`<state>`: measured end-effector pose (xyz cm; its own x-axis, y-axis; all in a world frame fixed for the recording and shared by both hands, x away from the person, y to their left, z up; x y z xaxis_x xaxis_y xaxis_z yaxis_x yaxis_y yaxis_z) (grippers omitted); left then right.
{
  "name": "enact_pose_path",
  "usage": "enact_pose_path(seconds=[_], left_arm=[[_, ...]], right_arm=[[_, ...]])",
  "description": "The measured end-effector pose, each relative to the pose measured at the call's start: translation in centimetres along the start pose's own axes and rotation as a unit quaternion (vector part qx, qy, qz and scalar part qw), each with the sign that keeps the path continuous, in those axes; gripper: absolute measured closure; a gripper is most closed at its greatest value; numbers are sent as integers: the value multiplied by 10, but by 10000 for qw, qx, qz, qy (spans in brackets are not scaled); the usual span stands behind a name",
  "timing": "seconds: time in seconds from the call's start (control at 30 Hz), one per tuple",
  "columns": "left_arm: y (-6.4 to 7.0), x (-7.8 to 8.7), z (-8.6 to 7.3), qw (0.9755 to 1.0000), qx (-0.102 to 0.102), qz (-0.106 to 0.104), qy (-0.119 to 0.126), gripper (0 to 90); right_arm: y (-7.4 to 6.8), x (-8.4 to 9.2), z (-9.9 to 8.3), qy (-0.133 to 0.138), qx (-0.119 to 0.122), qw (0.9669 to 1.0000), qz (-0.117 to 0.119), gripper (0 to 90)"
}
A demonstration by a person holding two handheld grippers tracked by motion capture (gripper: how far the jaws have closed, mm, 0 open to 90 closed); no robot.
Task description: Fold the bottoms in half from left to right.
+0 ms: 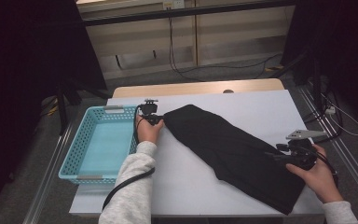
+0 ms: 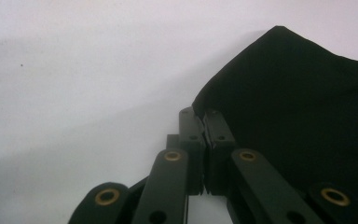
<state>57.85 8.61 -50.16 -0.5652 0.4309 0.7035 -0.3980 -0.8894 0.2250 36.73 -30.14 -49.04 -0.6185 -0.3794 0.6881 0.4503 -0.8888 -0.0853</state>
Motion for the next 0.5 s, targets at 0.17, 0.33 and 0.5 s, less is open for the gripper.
enact_pose_path(seconds=[0.17,0.33,0.5], left_arm=[[4,3,-1,9998,-193,-21,-8,772],[12,10,-6,9997,-211,-147,6,536],[17,18,-11,9994,-280,-190,49,379]], right_arm=[[16,11,-3,62,-275,9995,-141,462],[27,17,-9,40,-493,9985,-242,536],[30,17,-16,-136,-442,9985,-283,543]])
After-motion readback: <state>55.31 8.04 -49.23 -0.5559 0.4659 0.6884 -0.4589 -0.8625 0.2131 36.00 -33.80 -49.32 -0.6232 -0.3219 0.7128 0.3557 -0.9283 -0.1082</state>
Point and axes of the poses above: each handheld gripper's, and its own axes: x roughly backward along the jaws, z roughly out of its top, y roughly to its right, the point moved 8 cm from there along -x, roughly forward along the jaws, and after that the axes turned 1 degree about x, right-handed, at the moved point
